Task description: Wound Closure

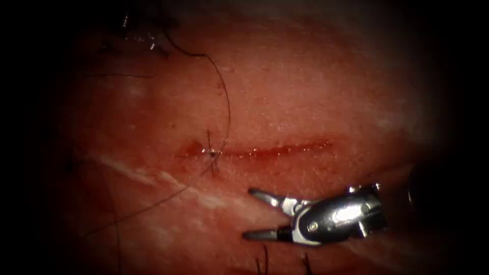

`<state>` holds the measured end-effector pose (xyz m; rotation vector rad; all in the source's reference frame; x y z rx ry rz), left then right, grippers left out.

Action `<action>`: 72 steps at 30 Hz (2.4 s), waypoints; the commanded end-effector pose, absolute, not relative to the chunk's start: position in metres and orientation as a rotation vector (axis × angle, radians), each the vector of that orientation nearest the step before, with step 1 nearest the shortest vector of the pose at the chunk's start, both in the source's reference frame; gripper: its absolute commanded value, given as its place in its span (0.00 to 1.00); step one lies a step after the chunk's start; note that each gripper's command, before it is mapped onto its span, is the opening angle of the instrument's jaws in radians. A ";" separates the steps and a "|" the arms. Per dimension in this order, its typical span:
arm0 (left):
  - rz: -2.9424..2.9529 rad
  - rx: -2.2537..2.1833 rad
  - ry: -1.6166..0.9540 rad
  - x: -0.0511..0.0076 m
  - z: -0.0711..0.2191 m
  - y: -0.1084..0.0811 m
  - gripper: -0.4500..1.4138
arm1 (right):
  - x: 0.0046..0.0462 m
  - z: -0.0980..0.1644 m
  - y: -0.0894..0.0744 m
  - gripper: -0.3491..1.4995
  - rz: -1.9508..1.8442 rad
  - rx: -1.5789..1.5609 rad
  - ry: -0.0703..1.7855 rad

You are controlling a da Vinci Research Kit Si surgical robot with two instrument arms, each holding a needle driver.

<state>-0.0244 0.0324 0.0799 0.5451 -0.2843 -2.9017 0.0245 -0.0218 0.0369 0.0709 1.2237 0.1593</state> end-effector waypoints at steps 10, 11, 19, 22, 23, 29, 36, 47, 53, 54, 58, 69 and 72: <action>-2.929 0.632 -0.171 -0.0247 0.078 0.030 0.00 | 0.0234 0.037 -0.023 0.74 0.213 0.072 1.238; -2.944 0.668 -0.172 -0.0249 0.078 0.030 0.00 | 0.0232 0.036 -0.022 0.74 0.225 0.071 1.239; -3.049 0.786 -0.346 -0.0274 0.072 0.028 0.00 | 0.0185 0.033 -0.020 0.74 0.494 0.052 1.296; -3.092 0.807 -0.429 -0.0289 0.071 0.027 0.00 | 0.0163 0.031 -0.020 0.74 0.564 0.021 1.313; -3.123 0.814 -0.473 -0.0302 0.071 0.027 0.00 | 0.0151 0.029 -0.019 0.74 0.596 -0.002 1.318; -3.198 0.791 -0.677 -0.0349 0.071 0.026 0.00 | 0.0133 0.023 -0.020 0.76 0.766 -0.008 1.300; -3.227 0.756 -0.814 -0.0380 0.072 0.025 0.00 | 0.0149 0.018 -0.019 0.73 0.849 -0.023 1.278; -3.235 0.738 -0.885 -0.0397 0.072 0.023 0.00 | 0.0216 0.022 -0.016 0.72 0.906 0.043 1.290; -3.229 0.764 -0.872 -0.0401 0.071 0.022 0.00 | 0.0230 0.027 -0.015 0.72 0.924 0.086 1.253; -3.229 0.766 -0.870 -0.0401 0.071 0.022 0.00 | 0.0230 0.027 -0.015 0.72 0.925 0.089 1.249; -3.226 0.787 -0.880 -0.0404 0.070 0.022 0.00 | 0.0231 0.030 -0.016 0.69 0.945 0.115 1.230; -3.212 0.836 -0.876 -0.0407 0.069 0.021 0.00 | 0.0228 0.032 -0.014 0.51 1.043 0.096 1.226; -3.208 0.845 -0.871 -0.0406 0.068 0.021 0.00 | 0.0227 0.032 -0.013 0.48 1.064 0.077 1.233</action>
